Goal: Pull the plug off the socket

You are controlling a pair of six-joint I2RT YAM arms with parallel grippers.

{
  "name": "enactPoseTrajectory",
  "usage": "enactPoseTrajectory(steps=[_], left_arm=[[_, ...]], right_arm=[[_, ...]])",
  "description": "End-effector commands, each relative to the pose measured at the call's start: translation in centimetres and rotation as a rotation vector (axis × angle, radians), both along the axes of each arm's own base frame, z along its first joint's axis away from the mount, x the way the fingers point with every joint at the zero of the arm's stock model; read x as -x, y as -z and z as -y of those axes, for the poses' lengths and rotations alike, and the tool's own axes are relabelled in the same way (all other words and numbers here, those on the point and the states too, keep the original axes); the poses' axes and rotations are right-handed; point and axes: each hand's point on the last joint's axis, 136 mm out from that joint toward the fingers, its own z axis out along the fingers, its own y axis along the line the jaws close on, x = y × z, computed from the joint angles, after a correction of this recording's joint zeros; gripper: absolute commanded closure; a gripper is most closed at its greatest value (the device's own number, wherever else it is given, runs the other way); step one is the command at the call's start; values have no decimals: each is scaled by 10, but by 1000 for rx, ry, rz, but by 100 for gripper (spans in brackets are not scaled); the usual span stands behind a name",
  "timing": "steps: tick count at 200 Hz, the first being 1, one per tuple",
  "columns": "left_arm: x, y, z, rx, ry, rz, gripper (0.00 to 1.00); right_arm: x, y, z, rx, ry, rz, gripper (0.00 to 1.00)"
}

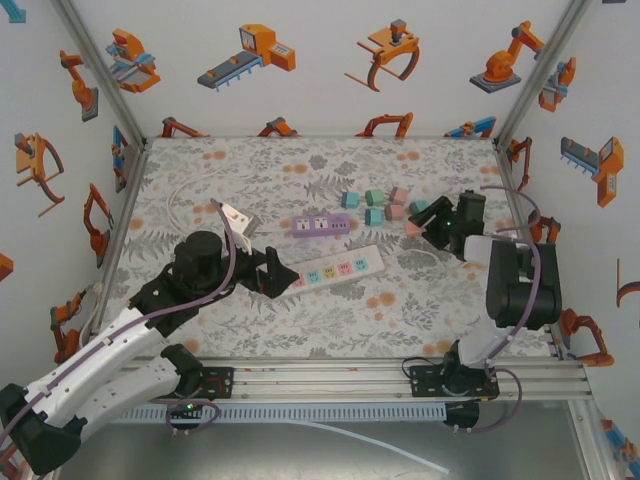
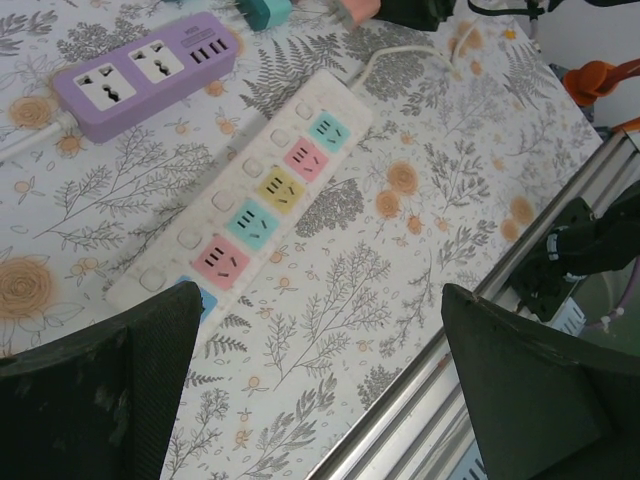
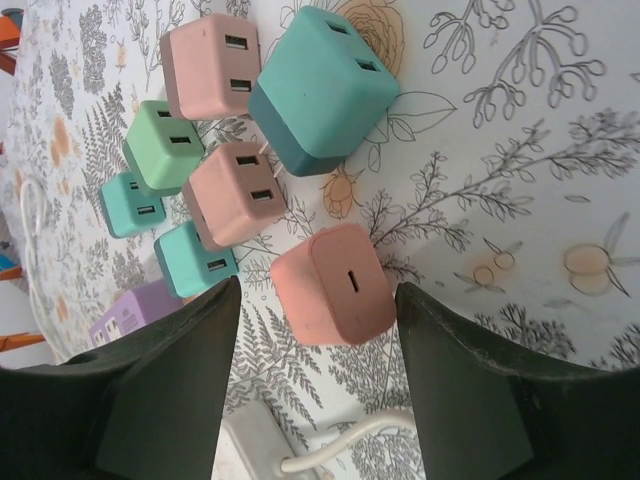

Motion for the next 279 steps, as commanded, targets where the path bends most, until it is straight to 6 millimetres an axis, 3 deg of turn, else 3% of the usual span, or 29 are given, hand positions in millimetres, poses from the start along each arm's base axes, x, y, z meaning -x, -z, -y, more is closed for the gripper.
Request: enactPoseTrajectory(steps=[1, 52, 65, 83, 103, 136, 165, 175, 195, 220, 223, 227, 256, 279], left_arm=[[-3, -7, -3, -5, -28, 18, 3], [-16, -3, -19, -39, -138, 45, 3], [-24, -1, -33, -69, -222, 65, 3], [-39, 5, -67, -139, -418, 93, 3], [-49, 12, -101, -229, -583, 164, 3], [-61, 38, -152, -366, -821, 269, 3], [-68, 69, -196, -504, -974, 279, 3], [-68, 69, -212, -531, -1049, 282, 3], [-76, 67, -224, -570, -1082, 338, 3], [-91, 91, -238, -544, -1077, 293, 3], [-93, 95, -239, -535, -1071, 281, 3], [-97, 100, -241, -517, -1067, 268, 3], [-122, 128, -251, -465, -1036, 189, 3], [-148, 132, -249, -478, -986, 185, 3]], right_arm=[[1, -30, 14, 115, 12, 31, 41], [14, -87, 31, 343, 13, 151, 42], [20, -97, 40, 428, 35, 183, 41], [29, -102, 54, 539, 66, 201, 40], [36, -95, 64, 640, 72, 214, 40], [48, -61, 80, 736, 112, 169, 32], [46, -36, 80, 764, 85, 166, 26], [43, -34, 82, 765, 88, 154, 25], [32, -37, 79, 803, 47, 193, 24], [28, -32, 79, 816, 37, 203, 19], [27, -32, 78, 814, 30, 209, 5], [26, -32, 76, 812, 19, 217, 1], [30, -24, 57, 817, -60, 310, 1], [40, -24, 63, 828, 7, 352, 1]])
